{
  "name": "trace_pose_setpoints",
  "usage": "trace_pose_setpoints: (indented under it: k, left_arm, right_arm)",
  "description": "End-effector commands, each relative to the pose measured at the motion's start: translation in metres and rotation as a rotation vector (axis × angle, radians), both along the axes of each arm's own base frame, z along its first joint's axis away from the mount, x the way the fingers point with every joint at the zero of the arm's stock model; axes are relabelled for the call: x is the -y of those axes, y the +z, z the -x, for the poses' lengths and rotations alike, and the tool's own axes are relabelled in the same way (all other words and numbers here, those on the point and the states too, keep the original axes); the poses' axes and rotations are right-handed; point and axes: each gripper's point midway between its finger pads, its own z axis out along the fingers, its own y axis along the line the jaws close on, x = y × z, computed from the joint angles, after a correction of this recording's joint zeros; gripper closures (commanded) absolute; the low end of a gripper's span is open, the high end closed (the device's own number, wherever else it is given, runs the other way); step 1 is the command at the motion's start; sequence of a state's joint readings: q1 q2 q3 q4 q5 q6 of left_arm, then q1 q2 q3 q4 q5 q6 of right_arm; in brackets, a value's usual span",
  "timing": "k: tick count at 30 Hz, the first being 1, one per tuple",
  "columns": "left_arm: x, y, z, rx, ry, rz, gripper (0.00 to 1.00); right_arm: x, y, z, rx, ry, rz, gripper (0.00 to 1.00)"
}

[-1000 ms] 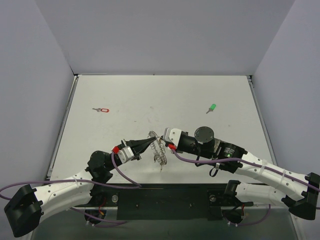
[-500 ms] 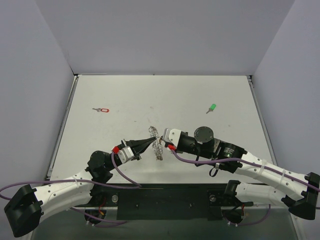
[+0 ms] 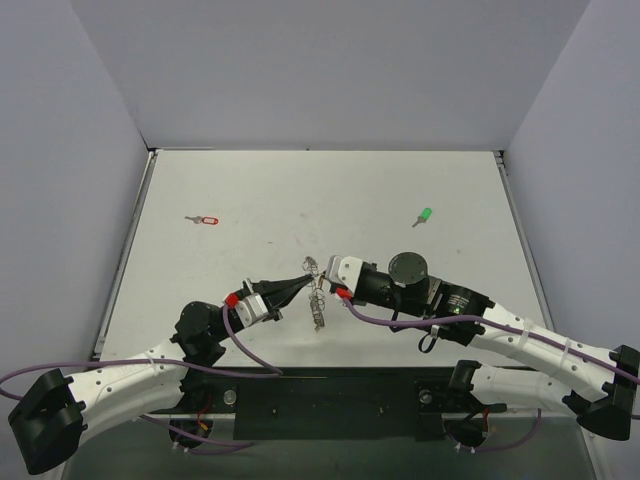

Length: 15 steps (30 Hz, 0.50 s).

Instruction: Put the keys on the keyring

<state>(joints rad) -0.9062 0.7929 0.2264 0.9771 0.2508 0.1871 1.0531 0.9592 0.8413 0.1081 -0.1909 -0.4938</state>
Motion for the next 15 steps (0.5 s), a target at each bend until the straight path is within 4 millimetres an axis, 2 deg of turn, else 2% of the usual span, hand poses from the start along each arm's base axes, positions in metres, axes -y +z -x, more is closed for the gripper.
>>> trace_pose_setpoints:
  k: [1,15]
  left_arm:
    - [-0.0044,0.0306,0.0073,0.068,-0.019,0.082,1.00]
    - [-0.0087,0.0314,0.0018,0.069,0.019,0.087,1.00]
  right_arm:
    - [-0.0019,0.0170,-0.0018,0.014,-0.005,-0.056,1.00]
    - [-0.0018,0.0152,0.0017,0.005,0.015,-0.051,1.00]
